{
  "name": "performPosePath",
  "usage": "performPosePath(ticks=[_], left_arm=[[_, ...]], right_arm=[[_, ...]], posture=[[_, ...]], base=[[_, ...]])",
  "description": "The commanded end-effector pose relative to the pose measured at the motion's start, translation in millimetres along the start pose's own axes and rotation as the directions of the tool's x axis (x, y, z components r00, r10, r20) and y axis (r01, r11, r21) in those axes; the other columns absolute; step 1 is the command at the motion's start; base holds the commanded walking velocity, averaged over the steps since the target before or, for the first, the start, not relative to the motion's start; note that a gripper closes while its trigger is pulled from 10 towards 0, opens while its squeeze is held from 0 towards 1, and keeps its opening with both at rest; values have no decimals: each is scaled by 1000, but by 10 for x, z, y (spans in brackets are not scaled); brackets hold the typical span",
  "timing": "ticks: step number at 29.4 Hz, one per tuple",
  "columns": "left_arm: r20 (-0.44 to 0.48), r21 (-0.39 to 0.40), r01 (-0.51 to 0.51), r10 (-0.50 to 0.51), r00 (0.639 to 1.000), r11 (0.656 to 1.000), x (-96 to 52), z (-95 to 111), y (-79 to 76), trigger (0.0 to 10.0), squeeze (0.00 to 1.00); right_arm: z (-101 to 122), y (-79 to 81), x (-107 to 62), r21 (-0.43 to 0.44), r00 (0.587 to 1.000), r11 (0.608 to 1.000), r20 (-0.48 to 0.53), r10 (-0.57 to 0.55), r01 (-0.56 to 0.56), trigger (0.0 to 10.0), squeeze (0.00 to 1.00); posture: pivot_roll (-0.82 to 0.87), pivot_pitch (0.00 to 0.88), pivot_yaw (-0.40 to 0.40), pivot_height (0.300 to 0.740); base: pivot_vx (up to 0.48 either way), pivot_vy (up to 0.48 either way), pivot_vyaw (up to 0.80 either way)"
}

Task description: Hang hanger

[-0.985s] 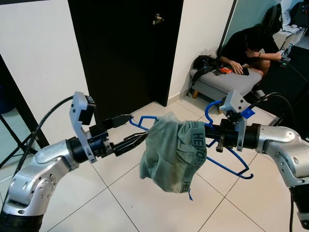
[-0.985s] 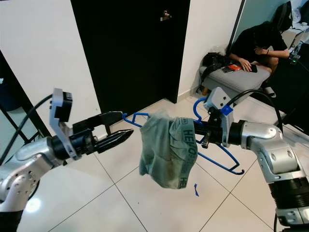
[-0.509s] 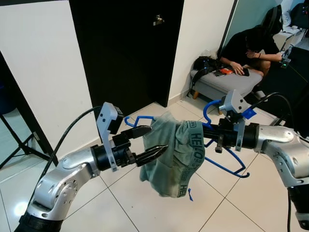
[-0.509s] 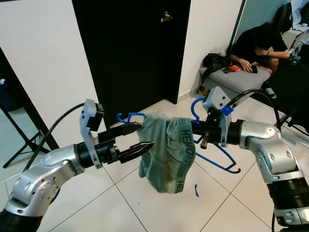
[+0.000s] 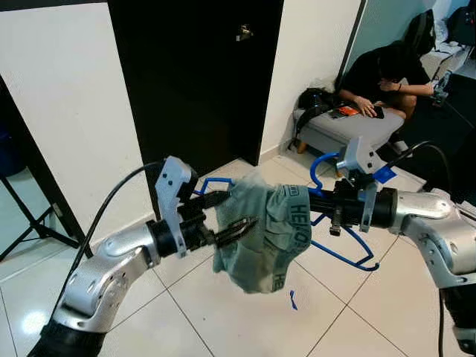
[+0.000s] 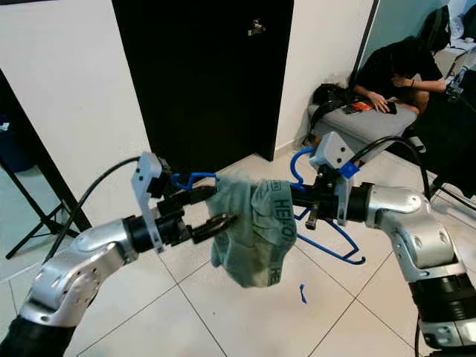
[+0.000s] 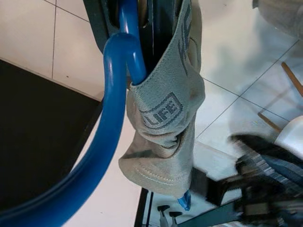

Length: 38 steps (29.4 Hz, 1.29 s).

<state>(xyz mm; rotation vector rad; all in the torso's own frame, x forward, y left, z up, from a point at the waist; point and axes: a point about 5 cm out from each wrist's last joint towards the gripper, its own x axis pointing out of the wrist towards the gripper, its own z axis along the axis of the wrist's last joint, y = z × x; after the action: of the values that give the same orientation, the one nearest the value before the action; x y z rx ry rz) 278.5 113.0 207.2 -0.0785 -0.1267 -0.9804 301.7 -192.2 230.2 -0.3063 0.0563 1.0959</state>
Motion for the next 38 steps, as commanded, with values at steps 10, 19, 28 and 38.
performPosePath(ticks=[10,19,28,38], left_arm=[[-1,44,-72,72,997,996,-89,52,125,10000,0],[-5,36,-43,43,999,998,9,-11,27,10000,0],[11,24,-29,28,1000,999,118,-23,-36,3216,0],[32,39,-49,47,998,998,127,27,23,0,0]], right_arm=[[87,15,-19,-12,999,1000,37,14,-13,10000,0],[97,24,-20,-10,999,1000,43,17,-16,10000,0],[103,27,-34,-7,999,1000,46,16,-16,10000,0],[103,16,-39,-6,999,1000,48,10,-9,10000,0]], posture=[[19,0,-55,740],[17,0,-56,740],[13,0,-57,740],[12,0,-56,740]], base=[[0,0,0],[0,0,0],[0,0,0],[0,0,0]])
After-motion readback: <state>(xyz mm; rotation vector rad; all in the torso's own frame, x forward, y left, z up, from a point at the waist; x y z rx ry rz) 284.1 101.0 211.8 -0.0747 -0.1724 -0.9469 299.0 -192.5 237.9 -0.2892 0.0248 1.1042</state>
